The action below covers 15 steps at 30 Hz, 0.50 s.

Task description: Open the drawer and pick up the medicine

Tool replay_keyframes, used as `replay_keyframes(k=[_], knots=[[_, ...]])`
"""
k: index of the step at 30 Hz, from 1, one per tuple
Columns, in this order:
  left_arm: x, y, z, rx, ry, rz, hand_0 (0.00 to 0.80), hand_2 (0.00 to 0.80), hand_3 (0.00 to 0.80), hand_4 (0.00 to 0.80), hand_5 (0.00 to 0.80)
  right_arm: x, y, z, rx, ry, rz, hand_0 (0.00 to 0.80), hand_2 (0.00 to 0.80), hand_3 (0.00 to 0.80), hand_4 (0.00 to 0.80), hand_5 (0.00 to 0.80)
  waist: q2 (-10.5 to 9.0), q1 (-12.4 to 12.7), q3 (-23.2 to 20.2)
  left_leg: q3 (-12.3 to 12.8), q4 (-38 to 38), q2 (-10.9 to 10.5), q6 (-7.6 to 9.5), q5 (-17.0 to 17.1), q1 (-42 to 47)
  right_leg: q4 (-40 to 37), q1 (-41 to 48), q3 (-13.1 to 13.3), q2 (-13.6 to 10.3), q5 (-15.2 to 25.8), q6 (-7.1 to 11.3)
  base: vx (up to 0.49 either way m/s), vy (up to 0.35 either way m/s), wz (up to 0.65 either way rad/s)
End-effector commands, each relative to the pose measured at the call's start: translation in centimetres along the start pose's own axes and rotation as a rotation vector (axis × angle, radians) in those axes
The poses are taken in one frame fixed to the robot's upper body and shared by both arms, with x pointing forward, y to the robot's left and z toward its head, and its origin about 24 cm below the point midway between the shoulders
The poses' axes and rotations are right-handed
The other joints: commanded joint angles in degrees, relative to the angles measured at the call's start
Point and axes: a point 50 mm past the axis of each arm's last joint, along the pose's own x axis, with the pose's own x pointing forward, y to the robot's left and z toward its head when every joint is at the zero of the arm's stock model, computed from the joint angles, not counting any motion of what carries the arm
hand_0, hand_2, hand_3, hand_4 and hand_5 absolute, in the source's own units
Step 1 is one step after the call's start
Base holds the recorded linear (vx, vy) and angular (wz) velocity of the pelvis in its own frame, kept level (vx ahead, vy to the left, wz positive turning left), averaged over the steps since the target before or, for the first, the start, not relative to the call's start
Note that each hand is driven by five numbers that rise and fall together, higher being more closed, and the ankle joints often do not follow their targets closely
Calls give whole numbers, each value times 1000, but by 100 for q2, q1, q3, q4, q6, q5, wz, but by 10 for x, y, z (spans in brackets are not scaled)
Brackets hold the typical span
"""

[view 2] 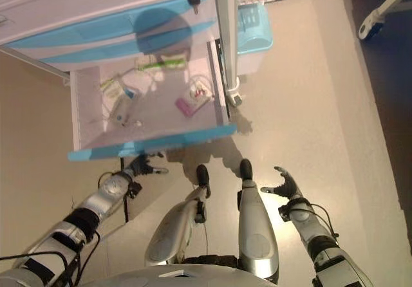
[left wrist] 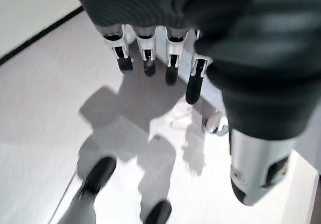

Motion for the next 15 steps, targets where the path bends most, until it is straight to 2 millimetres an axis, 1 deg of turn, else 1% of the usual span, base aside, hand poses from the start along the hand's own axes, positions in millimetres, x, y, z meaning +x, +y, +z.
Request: replay_keyframes(k=[1, 5, 6, 9, 12, 15], knots=[[-1, 65, 26, -3, -67, 170, 0, 0, 0, 0, 0, -9, -1, -1, -8, -32, 4, 0, 0, 0, 0, 0, -206, -241, -182, -70, 1312, -203, 256, -920, -591, 358, -196, -24, 8, -98, -28, -7, 78, -3], [-4, 122, 50, -34, -71, 310, 0, 0, 0, 0, 0, -11, -1, 1, 5, -53, -3, 0, 0, 0, 0, 0, -267, -382, -87, 22, 1601, -213, 329, -1065, -830, 494, -465, 130, 74, -82, -19, -10, 71, -10], [-6, 140, 58, -68, -72, 362, 0, 0, 0, 0, 0, -11, 1, 2, 5, -58, -3, 0, 0, 0, 0, 0, -290, -432, -69, 47, 1689, -216, 346, -1109, -906, 536, -548, 185, 102, -82, -18, -13, 68, -8], [-15, 183, 74, -155, -75, 487, 0, 0, 0, 0, 0, -12, 2, 4, 3, -68, -1, 0, 0, 0, 0, 0, -352, -553, -40, 126, 1846, -209, 388, -1201, -1031, 604, -699, 295, 152, -65, -8, -11, 62, -4], [-28, 219, 80, -304, -96, 656, 0, 0, 0, 0, 0, -11, 6, 5, 9, -77, 1, 0, 0, 0, 0, 0, -429, -674, -47, 219, 1965, -188, 409, -1299, -1110, 612, -807, 391, 190, -44, 9, -6, 63, -5], [-40, 241, 81, -460, -131, 813, 0, 0, 0, 0, 0, -10, 12, 8, 14, -90, 5, 0, 0, 0, 0, 0, -513, -765, -54, 287, 2051, -168, 409, -1359, -1187, 586, -899, 480, 229, -4, 13, -15, 45, -15]])
